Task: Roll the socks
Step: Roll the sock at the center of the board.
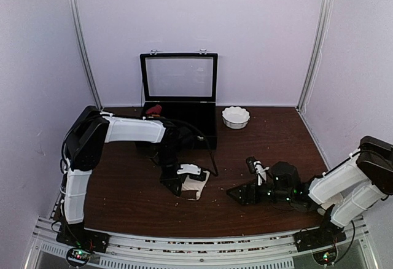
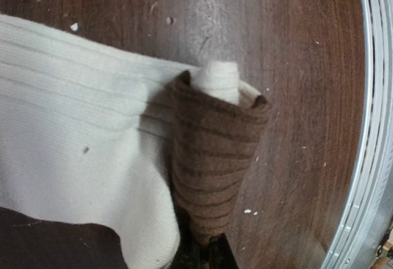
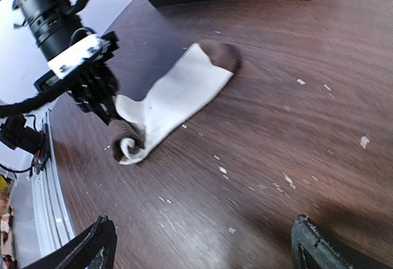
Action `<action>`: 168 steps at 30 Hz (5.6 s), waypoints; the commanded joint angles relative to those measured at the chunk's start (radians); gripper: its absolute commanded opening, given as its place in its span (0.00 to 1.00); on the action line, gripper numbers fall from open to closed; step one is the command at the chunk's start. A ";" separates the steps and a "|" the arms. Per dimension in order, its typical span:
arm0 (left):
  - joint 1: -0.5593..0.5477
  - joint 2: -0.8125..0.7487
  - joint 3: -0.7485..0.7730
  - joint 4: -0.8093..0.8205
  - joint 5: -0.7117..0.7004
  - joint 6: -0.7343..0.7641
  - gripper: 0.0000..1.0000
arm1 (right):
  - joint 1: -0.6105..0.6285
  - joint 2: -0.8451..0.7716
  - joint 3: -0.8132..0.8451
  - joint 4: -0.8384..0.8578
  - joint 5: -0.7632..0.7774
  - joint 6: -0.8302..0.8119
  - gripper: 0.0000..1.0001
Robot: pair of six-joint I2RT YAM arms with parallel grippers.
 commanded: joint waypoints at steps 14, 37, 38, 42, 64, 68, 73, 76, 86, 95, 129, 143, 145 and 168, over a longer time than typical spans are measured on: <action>-0.001 0.073 0.026 -0.105 0.095 -0.014 0.00 | 0.520 0.097 0.372 -0.448 0.621 -0.829 0.63; 0.001 0.113 0.057 -0.125 0.123 0.009 0.00 | 0.407 0.444 0.719 -0.605 0.401 -1.087 0.36; 0.001 0.113 0.058 -0.128 0.125 0.010 0.00 | 0.407 0.449 0.717 -0.607 0.401 -1.084 0.35; 0.001 0.107 0.061 -0.142 0.150 0.028 0.00 | 0.399 0.471 0.712 -0.603 0.406 -1.070 0.33; 0.089 0.012 0.087 -0.178 0.224 0.039 0.34 | 0.364 0.545 0.699 -0.716 0.283 -0.937 0.10; 0.139 -0.054 0.084 -0.194 0.260 0.055 0.98 | 0.362 0.545 0.677 -0.721 0.194 -0.865 0.06; 0.159 -0.077 0.102 -0.087 0.287 -0.015 0.98 | 0.356 0.525 0.669 -0.715 0.083 -0.778 0.03; 0.154 -0.038 0.145 0.009 0.319 -0.084 0.98 | 0.352 0.521 0.658 -0.694 0.041 -0.739 0.03; 0.063 0.162 0.270 -0.007 0.207 -0.020 0.98 | 0.349 0.543 0.679 -0.747 0.008 -0.729 0.01; 0.058 0.160 0.196 0.079 -0.017 -0.035 0.98 | 0.344 0.535 0.687 -0.776 -0.042 -0.731 0.00; 0.294 -0.348 -0.003 0.395 -0.125 -0.223 0.98 | 0.072 0.662 0.531 -0.511 -0.463 -0.204 0.00; 0.089 -0.420 -0.274 0.183 0.140 0.230 0.96 | 0.004 0.724 0.508 -0.560 -0.439 -0.246 0.00; 0.018 -0.403 -0.328 0.201 0.121 0.254 0.91 | -0.002 0.732 0.508 -0.560 -0.440 -0.247 0.00; -0.084 -0.131 -0.234 0.306 0.099 0.114 0.14 | -0.023 0.712 0.472 -0.370 -0.504 -0.127 0.00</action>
